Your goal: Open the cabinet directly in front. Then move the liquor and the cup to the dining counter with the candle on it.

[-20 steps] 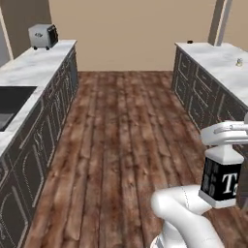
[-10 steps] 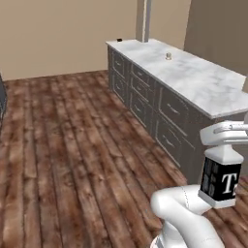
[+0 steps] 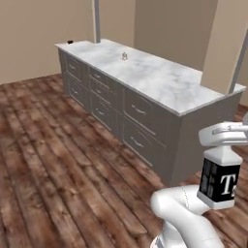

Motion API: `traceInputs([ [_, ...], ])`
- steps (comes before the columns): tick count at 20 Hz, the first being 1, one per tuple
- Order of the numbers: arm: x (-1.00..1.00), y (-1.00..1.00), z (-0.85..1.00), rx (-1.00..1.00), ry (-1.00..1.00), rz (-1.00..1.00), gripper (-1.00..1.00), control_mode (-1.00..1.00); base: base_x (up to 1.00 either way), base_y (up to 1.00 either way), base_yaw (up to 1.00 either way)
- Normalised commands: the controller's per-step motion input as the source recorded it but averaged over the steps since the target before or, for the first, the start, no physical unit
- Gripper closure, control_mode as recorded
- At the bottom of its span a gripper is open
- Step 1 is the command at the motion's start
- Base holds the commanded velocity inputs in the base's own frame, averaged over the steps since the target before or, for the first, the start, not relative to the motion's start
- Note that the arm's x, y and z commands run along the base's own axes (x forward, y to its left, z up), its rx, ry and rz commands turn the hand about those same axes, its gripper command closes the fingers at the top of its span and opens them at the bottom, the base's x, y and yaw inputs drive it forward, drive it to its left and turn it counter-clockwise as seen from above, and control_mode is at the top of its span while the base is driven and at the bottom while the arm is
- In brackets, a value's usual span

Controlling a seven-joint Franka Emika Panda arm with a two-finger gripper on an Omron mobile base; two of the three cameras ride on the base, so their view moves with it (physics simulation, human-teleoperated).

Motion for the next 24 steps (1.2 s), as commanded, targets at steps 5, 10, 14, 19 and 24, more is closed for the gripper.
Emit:
traceInputs([
  [5,0.00,0.00,0.00,0.00,0.00,0.00,1.00,1.00,0.75,0.53,-0.31],
  [10,0.00,0.00,0.00,0.00,0.00,0.00,1.00,1.00,0.94,0.73,-0.21],
  [14,0.00,0.00,0.00,0.00,0.00,0.00,1.00,1.00,1.00,0.79,-0.15],
  [19,0.00,0.00,0.00,0.00,0.00,0.00,1.00,1.00,1.00,0.67,-0.16],
  [24,0.00,0.00,0.00,0.00,0.00,0.00,1.00,1.00,1.00,0.57,-0.22],
])
